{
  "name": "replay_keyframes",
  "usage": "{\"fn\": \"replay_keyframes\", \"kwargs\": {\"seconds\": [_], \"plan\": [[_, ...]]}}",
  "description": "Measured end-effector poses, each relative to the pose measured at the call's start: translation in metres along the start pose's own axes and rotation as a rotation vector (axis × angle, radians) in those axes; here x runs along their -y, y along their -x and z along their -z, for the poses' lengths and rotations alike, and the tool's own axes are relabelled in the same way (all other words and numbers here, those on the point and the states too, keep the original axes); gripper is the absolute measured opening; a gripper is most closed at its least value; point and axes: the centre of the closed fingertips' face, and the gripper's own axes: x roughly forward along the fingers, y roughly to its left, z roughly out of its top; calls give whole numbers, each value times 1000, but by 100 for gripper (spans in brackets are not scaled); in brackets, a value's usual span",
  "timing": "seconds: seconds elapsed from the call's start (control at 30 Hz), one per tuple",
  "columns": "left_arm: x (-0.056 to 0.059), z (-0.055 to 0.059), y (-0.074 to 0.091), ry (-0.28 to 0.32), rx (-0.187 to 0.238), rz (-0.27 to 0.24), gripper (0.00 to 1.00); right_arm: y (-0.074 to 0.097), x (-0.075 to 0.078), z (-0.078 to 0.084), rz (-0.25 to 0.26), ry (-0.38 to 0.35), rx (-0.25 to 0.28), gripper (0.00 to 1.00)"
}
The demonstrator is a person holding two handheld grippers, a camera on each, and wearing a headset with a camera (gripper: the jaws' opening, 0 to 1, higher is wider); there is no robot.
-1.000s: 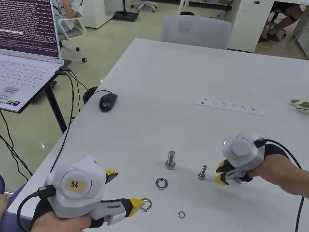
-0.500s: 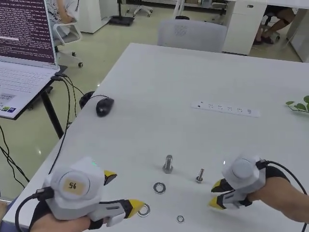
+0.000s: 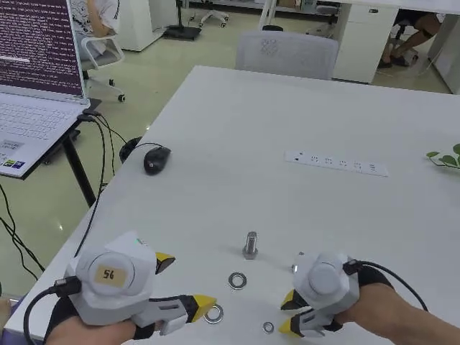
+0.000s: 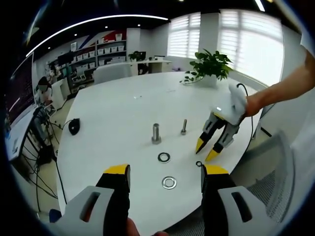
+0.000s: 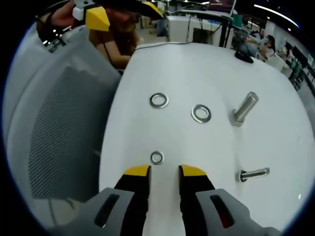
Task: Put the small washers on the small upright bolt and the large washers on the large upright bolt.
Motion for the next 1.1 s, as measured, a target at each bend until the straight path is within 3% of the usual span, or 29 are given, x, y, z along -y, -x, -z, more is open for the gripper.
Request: {"fn": "replay_keyframes", "kwargs": {"seconds": [0.1,0.27,0.57,0.87,1.1], "plan": [[0,1,0,0,-2,-2,57,-6,-5,-4,-8,30,-12,24],[-1,1,2,0,0,-6,57,-11,-9,1,-17,123,-82,23],[1,2,2,2,1,-6,57,-12,-9,-1,-35,184,-98,22],[11,4,-4,-2,-5,14,57,-14,-9,-5,-33,222,-113,14],[6,2,-1,-1,-4,4,57,-12,-7,-4,-25,178,-85,14]]}}
